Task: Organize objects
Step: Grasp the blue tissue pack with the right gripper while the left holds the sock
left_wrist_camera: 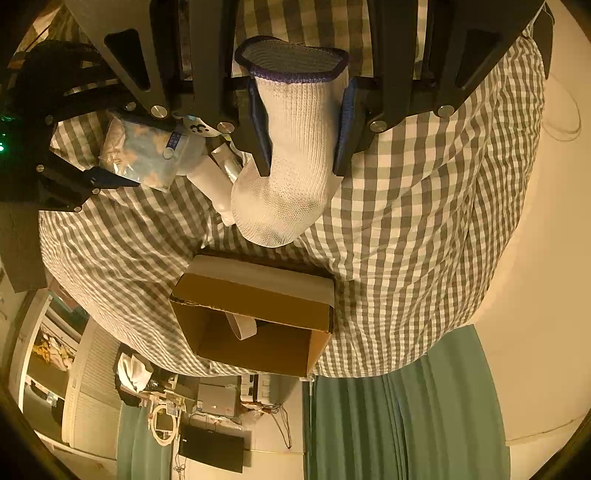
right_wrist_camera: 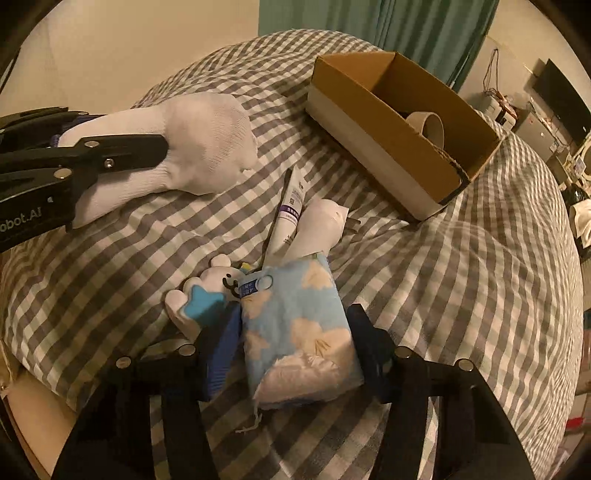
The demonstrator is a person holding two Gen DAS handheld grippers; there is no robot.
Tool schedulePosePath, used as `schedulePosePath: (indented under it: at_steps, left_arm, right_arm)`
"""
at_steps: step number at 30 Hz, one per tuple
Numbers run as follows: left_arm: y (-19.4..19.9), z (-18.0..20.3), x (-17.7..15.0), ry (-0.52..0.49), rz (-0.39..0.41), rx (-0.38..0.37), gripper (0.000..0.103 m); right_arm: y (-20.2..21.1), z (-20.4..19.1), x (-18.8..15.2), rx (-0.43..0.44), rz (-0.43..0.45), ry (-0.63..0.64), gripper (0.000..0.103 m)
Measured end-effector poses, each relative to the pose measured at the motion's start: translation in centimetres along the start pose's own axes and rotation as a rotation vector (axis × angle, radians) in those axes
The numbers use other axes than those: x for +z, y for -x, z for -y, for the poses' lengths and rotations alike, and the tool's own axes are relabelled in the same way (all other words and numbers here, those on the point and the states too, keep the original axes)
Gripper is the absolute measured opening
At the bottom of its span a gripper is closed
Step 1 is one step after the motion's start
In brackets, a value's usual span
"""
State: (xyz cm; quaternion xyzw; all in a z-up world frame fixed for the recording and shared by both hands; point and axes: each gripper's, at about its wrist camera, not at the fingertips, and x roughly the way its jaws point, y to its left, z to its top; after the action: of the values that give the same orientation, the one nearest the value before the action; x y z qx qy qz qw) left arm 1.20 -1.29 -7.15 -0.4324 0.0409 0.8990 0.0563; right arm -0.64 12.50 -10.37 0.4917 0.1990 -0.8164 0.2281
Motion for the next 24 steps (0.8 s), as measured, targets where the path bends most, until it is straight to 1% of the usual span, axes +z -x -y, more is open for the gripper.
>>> schedulePosePath:
  at_steps: [6, 11, 17, 24]
  left_arm:
    - [0.8, 0.1, 0.2, -0.002, 0.028, 0.001, 0.033]
    - [1.5, 0.0, 1.1, -0.011, 0.05, 0.009, 0.033]
    - [1.9, 0.2, 3.2, -0.032, 0.085, 0.018, 0.033]
    - [1.8, 0.2, 6.9, -0.054, 0.126, 0.022, 0.033]
  right_arm:
    - [1.9, 0.3, 0.5, 0.011, 0.05, 0.002, 0.056]
    - [4.0, 1.0, 1.3, -0.022, 0.1, -0.002, 0.056]
    - [5.8, 1.9, 3.0, -0.053, 0.152, -0.001, 0.056]
    - [7.7, 3.7, 5.9, -0.098, 0.229, -0.007, 0.056]
